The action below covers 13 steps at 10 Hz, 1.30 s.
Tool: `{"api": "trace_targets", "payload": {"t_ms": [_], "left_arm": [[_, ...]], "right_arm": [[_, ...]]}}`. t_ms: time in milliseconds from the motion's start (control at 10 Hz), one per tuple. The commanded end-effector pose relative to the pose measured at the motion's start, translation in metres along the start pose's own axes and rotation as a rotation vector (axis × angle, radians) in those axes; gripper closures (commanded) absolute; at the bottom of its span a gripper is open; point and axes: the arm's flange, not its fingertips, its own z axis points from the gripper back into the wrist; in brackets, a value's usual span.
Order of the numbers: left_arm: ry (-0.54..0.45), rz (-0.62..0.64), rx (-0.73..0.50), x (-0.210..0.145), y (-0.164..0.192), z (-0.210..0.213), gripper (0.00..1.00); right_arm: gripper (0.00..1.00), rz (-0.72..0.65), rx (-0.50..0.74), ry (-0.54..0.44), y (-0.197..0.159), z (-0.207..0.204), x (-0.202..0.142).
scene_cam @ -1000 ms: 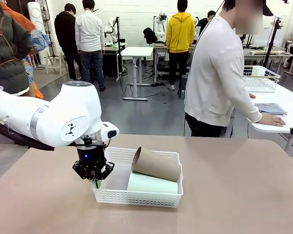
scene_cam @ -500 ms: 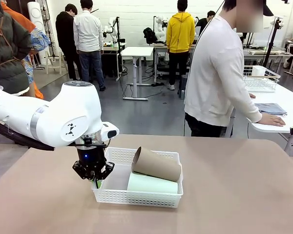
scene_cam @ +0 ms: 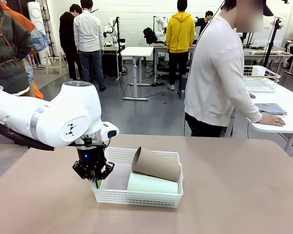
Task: Clean and organize the cups into the basket.
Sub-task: Move the Organizing basket back to the left side of the table.
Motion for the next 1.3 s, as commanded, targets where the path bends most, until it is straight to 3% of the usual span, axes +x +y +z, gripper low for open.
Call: {"api": "trace_targets", "payload": {"t_ms": [0, 300, 500, 700, 900, 1200], "left_arm": [[-0.004, -0.003, -0.007, -0.001, 0.0, 0.003, 0.95], [-0.004, -0.003, -0.007, -0.001, 0.0, 0.003, 0.95], [-0.004, -0.003, -0.007, -0.001, 0.0, 0.003, 0.95], [-0.004, -0.003, -0.007, -0.001, 0.0, 0.003, 0.95], [-0.004, -0.003, -0.007, -0.001, 0.0, 0.003, 0.95], [-0.004, -0.003, -0.007, -0.001, 0.0, 0.003, 0.95]], "right_arm": [[0.0, -0.401, 0.065, 0.028, 0.0, 0.018, 0.003], [0.0, -0.593, 0.238, -0.121, -0.019, 0.059, -0.032], [0.0, -0.609, 0.31, -0.255, -0.03, 0.084, -0.06], [0.0, -0.592, 0.325, -0.324, -0.035, 0.093, -0.083], [0.0, -0.577, 0.368, -0.292, -0.034, 0.086, -0.09], [0.0, -0.625, 0.323, -0.305, -0.03, 0.094, -0.091]]}}
